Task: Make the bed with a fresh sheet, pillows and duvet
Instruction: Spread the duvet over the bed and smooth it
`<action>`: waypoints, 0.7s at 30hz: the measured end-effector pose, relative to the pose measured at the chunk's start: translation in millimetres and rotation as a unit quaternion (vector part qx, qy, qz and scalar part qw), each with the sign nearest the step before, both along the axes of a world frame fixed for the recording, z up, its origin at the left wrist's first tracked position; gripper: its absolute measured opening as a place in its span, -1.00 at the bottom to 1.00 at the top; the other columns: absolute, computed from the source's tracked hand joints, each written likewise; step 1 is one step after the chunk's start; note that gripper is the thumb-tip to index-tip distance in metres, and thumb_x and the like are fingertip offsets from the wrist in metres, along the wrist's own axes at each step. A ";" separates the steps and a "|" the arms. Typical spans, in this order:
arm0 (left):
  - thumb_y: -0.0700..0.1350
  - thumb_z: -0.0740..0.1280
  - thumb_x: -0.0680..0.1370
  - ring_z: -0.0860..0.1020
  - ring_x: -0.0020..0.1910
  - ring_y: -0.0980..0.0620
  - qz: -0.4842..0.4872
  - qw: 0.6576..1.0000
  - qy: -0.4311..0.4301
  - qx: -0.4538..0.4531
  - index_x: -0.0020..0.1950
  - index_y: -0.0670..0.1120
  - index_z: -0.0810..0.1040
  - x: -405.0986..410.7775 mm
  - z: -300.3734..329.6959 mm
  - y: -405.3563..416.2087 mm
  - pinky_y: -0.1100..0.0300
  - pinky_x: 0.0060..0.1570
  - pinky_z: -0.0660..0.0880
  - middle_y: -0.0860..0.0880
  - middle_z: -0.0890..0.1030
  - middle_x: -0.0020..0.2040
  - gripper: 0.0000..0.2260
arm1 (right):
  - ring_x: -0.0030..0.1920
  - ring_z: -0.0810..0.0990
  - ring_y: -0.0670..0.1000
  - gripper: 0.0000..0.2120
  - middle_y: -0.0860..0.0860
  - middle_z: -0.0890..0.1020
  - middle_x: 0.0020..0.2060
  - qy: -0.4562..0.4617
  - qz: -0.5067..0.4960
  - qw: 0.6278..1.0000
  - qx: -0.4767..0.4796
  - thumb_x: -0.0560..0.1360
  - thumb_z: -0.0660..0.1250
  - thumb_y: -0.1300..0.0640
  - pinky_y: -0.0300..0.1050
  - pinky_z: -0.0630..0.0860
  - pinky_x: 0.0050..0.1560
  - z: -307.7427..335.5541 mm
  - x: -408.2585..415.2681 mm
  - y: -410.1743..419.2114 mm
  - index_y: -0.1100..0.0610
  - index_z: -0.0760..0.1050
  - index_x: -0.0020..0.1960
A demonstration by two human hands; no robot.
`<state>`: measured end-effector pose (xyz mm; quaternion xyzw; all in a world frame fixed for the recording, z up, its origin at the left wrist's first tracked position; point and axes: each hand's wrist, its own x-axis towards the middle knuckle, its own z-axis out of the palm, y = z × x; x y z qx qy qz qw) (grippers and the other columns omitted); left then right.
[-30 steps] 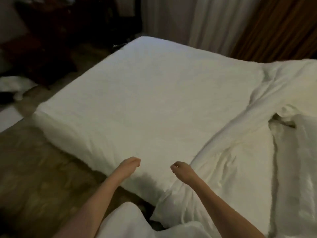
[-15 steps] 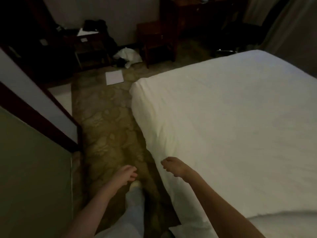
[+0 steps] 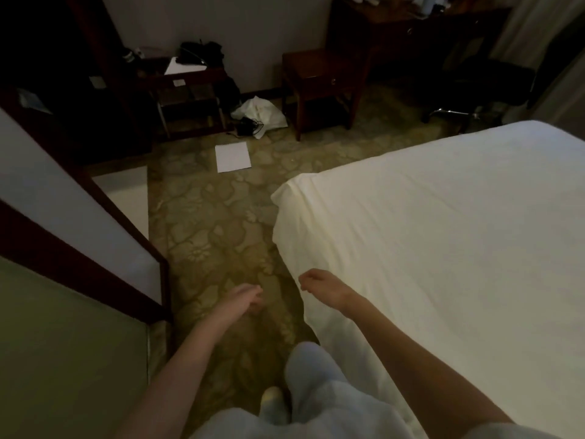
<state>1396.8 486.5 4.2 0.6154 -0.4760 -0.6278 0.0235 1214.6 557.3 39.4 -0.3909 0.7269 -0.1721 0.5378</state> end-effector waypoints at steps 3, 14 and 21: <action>-0.03 0.20 0.63 0.58 -0.02 0.02 -0.013 1.000 0.011 -0.006 0.19 -0.12 0.51 -11.2 2.5 -66.5 0.10 0.08 0.47 -0.05 0.63 0.05 -0.77 | 0.19 0.49 0.03 -0.67 0.07 0.53 0.20 -0.016 -0.022 0.999 0.030 0.64 0.10 0.04 -0.12 0.40 0.22 -16.2 -12.7 -36.0 0.17 0.45 0.30; -0.07 0.19 0.64 0.58 -0.02 -0.03 -0.006 0.998 0.041 -0.049 0.04 -0.06 0.53 -96.4 2.5 -349.9 0.01 0.13 0.47 -0.04 0.63 -0.08 -0.85 | 0.33 0.42 0.09 -0.58 0.09 0.43 0.35 0.043 -0.005 0.996 0.079 0.63 0.13 -0.04 0.03 0.32 0.40 -61.1 -96.8 -292.2 0.15 0.36 0.40; -0.05 0.19 0.64 0.56 -0.17 0.06 -0.068 0.997 -0.017 -0.016 -0.07 -0.05 0.56 -133.6 -3.0 -482.4 0.18 -0.15 0.42 0.02 0.62 -0.20 -0.81 | 0.18 0.51 0.06 -0.69 0.12 0.54 0.24 0.021 -0.023 0.999 0.011 0.61 0.18 0.10 -0.09 0.44 0.24 -29.0 -156.0 -469.5 0.22 0.49 0.27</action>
